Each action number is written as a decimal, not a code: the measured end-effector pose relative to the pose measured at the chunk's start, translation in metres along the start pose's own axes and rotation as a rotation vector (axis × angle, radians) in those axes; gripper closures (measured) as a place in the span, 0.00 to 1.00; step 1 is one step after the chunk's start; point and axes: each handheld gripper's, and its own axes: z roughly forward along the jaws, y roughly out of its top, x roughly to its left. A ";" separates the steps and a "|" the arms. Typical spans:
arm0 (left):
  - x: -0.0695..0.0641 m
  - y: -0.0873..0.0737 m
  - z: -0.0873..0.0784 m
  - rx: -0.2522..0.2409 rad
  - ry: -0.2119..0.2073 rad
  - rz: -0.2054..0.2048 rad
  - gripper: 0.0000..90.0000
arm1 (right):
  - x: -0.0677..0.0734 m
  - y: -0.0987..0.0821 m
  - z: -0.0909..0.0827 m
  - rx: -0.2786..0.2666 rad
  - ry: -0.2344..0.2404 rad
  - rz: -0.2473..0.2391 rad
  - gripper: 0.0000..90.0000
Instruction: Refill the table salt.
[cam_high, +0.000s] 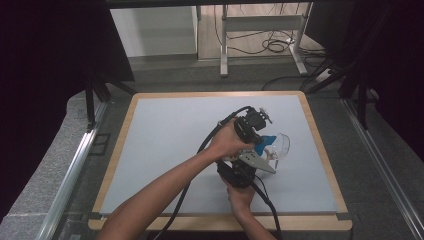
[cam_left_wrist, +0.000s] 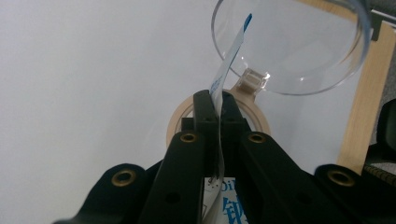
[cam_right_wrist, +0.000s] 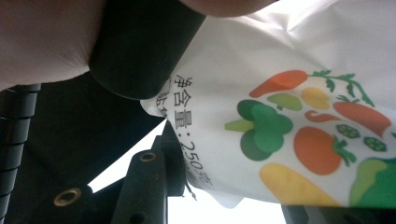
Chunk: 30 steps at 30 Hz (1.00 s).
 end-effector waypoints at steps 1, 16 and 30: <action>0.000 0.000 0.001 0.005 0.001 0.000 1.00 | 0.000 -0.001 0.000 0.002 0.001 0.005 0.70; 0.000 0.002 0.001 -0.002 0.002 0.002 1.00 | -0.002 0.000 0.000 -0.002 -0.007 0.001 0.70; 0.001 0.001 0.002 0.002 0.003 -0.001 1.00 | -0.001 -0.002 0.001 0.002 -0.014 -0.008 0.70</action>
